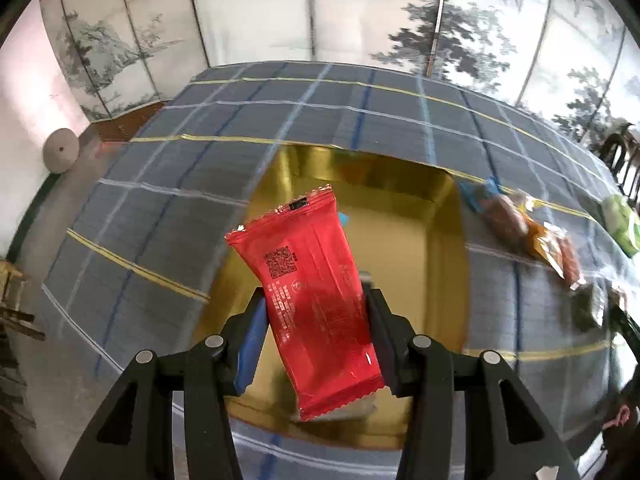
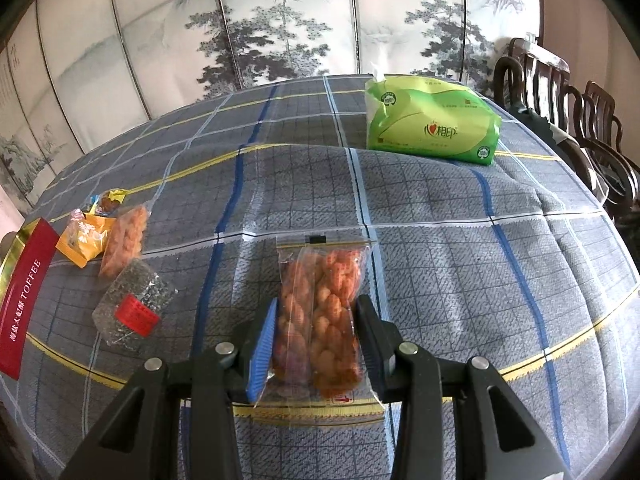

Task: Organize snacks
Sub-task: 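Carry the red pack over the gold tin with the left tool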

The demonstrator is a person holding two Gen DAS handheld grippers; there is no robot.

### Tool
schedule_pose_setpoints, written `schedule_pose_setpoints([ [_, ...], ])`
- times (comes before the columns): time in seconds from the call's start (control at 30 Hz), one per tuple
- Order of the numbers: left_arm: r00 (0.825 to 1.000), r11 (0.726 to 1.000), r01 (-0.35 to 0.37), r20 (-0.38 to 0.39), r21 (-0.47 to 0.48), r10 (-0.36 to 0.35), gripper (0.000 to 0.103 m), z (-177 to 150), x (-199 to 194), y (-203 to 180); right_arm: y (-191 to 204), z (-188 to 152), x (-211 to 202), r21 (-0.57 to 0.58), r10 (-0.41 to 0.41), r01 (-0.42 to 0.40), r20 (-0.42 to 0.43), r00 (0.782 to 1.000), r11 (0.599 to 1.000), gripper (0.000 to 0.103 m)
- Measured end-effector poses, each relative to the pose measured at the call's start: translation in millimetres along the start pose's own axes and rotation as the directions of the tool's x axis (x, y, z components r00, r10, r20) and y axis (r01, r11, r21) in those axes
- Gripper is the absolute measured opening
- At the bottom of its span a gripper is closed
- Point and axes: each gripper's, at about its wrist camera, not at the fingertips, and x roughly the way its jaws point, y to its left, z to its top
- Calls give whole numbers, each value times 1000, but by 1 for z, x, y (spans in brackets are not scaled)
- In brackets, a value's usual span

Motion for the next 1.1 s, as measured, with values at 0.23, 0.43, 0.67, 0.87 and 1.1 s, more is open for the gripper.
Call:
schedule_pose_setpoints([
  [0.23, 1000, 999, -12, -5, 33, 12, 45, 30, 22, -9, 5, -2, 0, 4, -20, 20, 9, 1000, 1000, 40],
  [0.43, 999, 999, 13, -35, 47, -11, 45, 52, 53, -30, 19, -8, -3, -58, -4, 6, 21, 1000, 998, 40],
  [0.67, 997, 999, 19, -76, 42, -16, 45, 70, 84, -39, 16, -7, -3, -52, 9, -8, 20, 1000, 999, 40],
  [0.87, 995, 1000, 5, -99, 13, -4, 43, 76, 101, -35, 16, -6, -2, -52, 11, -10, 21, 1000, 999, 40],
  [1.1, 997, 1000, 2, -77, 10, -1, 44, 78, 103, -34, 16, -6, -2, -53, 10, -9, 21, 1000, 999, 40],
])
